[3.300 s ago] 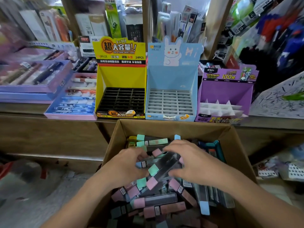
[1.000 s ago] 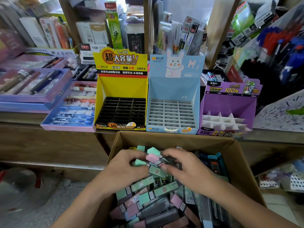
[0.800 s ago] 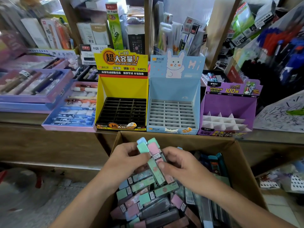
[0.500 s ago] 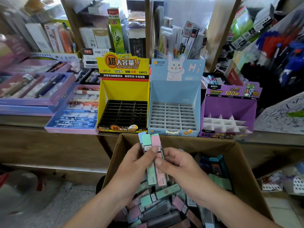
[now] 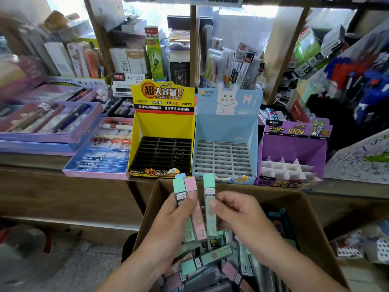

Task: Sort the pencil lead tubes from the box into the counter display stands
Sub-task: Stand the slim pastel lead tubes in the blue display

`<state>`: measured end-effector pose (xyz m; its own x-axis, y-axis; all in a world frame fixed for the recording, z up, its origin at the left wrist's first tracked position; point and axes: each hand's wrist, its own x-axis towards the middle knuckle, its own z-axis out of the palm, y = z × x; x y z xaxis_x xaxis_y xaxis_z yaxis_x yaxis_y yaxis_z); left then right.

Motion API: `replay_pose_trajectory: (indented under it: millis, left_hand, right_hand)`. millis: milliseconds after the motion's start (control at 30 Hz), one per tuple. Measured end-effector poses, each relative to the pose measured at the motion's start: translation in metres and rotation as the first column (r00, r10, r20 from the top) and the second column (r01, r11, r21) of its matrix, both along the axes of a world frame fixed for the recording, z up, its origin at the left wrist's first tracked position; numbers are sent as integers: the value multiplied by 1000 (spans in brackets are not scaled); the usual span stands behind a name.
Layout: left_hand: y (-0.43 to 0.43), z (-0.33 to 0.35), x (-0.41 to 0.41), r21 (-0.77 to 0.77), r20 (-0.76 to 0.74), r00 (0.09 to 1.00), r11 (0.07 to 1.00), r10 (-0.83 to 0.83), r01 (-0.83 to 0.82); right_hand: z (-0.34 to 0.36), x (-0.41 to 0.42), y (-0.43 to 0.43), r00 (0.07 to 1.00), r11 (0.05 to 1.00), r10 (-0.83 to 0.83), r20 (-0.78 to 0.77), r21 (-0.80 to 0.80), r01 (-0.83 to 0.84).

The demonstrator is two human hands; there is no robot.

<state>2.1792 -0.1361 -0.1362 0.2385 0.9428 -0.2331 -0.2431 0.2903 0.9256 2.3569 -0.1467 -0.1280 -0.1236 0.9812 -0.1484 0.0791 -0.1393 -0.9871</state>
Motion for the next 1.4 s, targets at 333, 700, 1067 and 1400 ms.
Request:
replay_pose_trajectory:
  millis: [333, 700, 1067, 1400]
  left_hand:
    - [18, 9, -22, 101, -36, 993, 989, 113, -109]
    - [31, 0, -24, 196, -118, 980, 971, 161, -136]
    - [39, -7, -28, 57, -17, 983, 982, 184, -183]
    - [38, -7, -28, 76, 0, 986, 984, 164, -164]
  right_hand:
    - [45, 13, 42, 975, 957, -192, 114, 243, 160]
    - [53, 6, 122, 865, 864, -395, 309, 446, 235]
    - [41, 1, 167, 825, 873, -401, 398, 439, 213]
    - [42, -5, 169, 803, 898, -341, 488, 422, 125]
